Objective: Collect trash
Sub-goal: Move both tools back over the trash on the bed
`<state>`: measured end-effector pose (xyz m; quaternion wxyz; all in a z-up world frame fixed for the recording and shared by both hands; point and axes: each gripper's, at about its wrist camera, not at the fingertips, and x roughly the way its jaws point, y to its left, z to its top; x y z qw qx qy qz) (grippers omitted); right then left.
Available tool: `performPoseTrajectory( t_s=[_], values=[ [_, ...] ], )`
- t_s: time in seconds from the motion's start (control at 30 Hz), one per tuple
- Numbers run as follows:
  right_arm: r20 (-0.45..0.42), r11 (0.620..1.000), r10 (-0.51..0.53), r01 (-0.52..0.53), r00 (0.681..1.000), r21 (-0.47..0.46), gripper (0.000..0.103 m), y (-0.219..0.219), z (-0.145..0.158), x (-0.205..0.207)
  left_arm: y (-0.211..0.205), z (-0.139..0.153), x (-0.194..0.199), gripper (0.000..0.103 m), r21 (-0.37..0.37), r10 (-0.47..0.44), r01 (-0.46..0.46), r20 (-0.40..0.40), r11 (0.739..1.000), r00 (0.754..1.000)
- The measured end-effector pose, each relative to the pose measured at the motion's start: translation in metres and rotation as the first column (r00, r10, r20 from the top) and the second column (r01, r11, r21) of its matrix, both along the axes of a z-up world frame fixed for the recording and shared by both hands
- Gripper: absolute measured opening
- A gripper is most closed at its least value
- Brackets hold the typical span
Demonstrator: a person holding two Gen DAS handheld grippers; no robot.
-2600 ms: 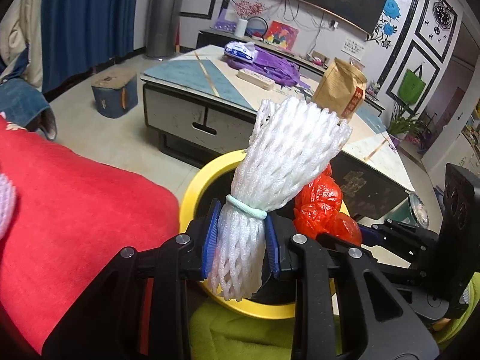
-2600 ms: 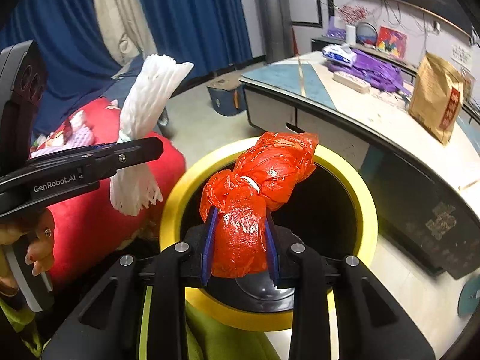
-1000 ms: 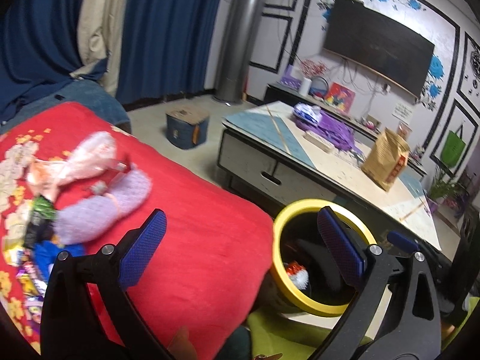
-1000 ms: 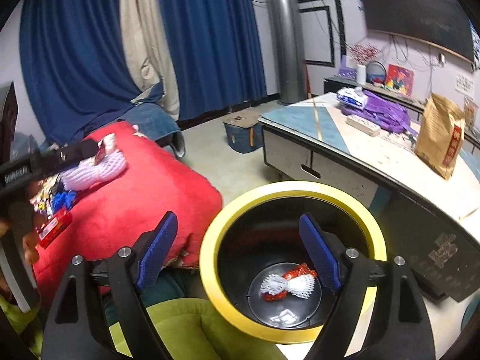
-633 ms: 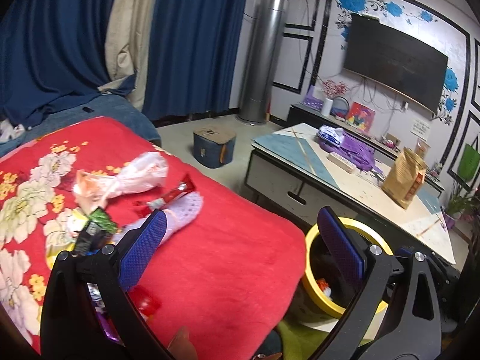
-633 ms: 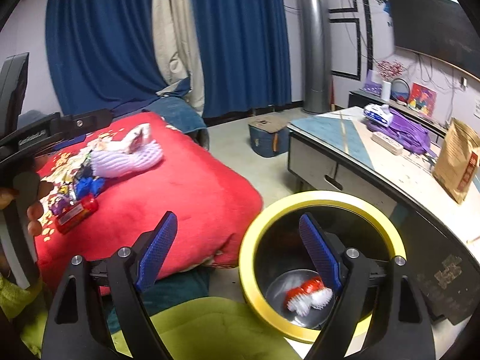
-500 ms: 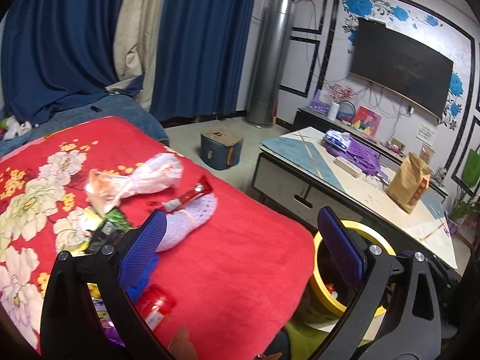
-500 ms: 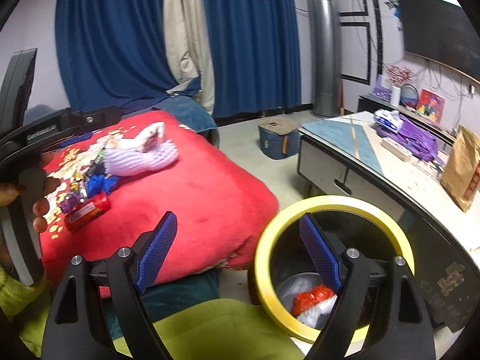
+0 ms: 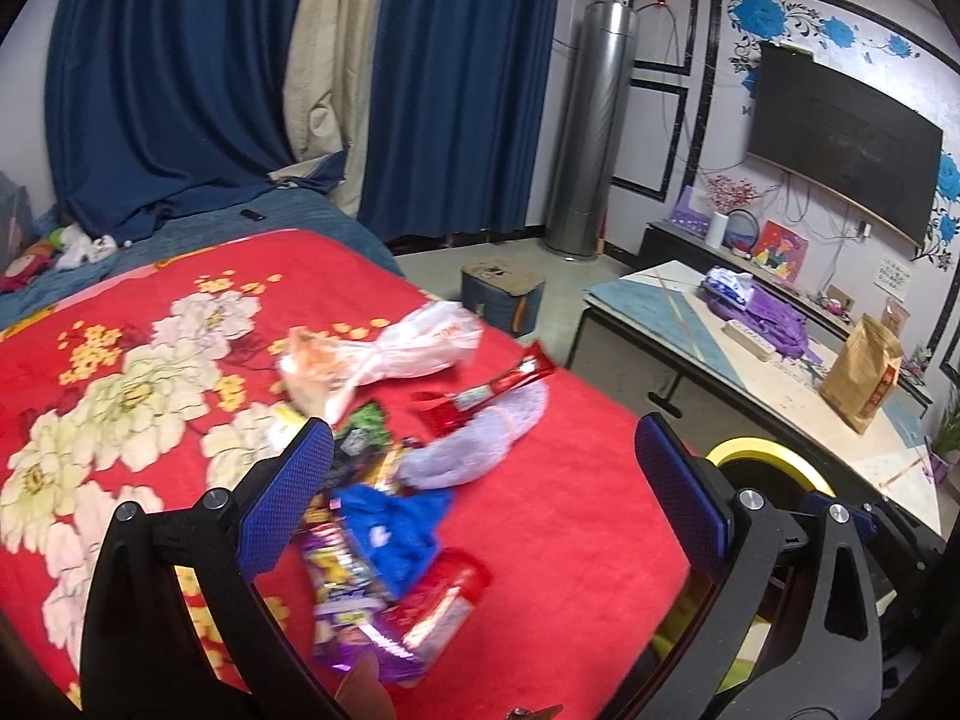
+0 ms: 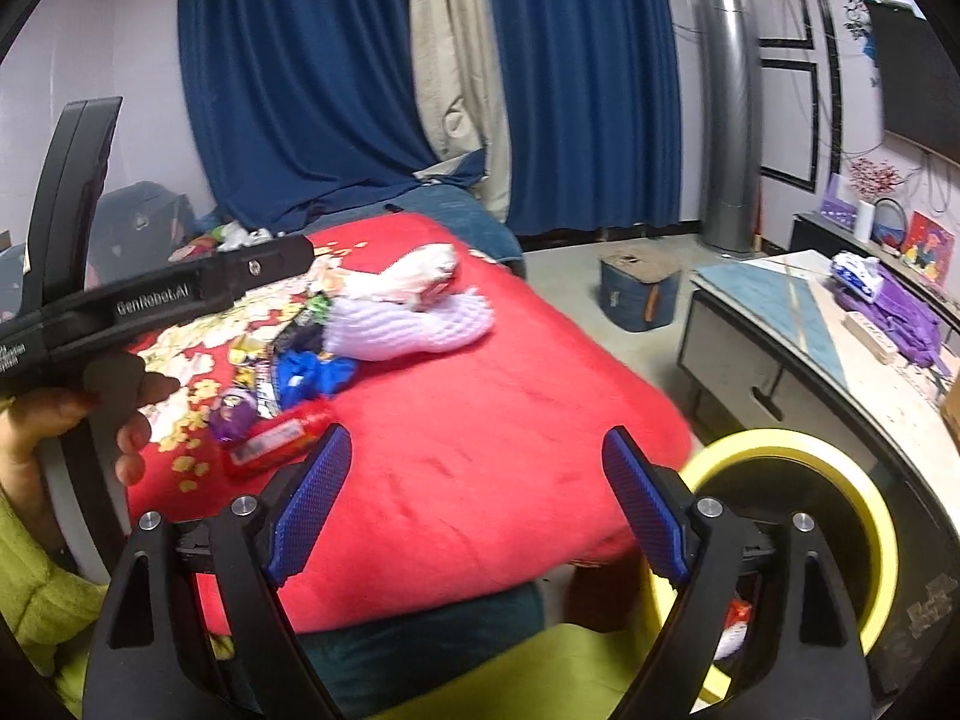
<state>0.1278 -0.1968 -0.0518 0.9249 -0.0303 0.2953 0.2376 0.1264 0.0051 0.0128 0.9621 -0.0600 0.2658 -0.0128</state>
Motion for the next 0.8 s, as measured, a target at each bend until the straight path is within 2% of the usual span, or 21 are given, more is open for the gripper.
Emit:
performPoseTrajectory(
  t_s=[0.17, 0.43, 0.67, 0.8],
  values=[
    [-0.027, 0.999, 0.043, -0.044, 0.999, -0.005, 0.083, 0.028, -0.004, 0.007, 0.024, -0.005, -0.008, 0.092, 0.001, 0.038, -0.038, -0.023, 0.999, 0.999],
    [-0.063, 0.996, 0.093, -0.094, 0.994, -0.009, 0.083, 0.060, -0.015, 0.010, 0.065, -0.015, -0.017, 0.092, -0.036, 0.096, -0.099, -0.068, 0.994, 0.993],
    [-0.093, 0.993, 0.114, -0.116, 0.989, -0.012, 0.083, 0.076, -0.022, 0.014, 0.087, -0.027, -0.020, 0.092, -0.110, 0.101, -0.115, -0.124, 0.987, 0.987],
    [-0.104, 0.992, 0.119, -0.122, 0.987, -0.022, 0.083, 0.084, -0.026, 0.018, 0.094, -0.039, -0.019, 0.083, -0.173, 0.076, -0.108, -0.180, 0.979, 0.981]
  ],
)
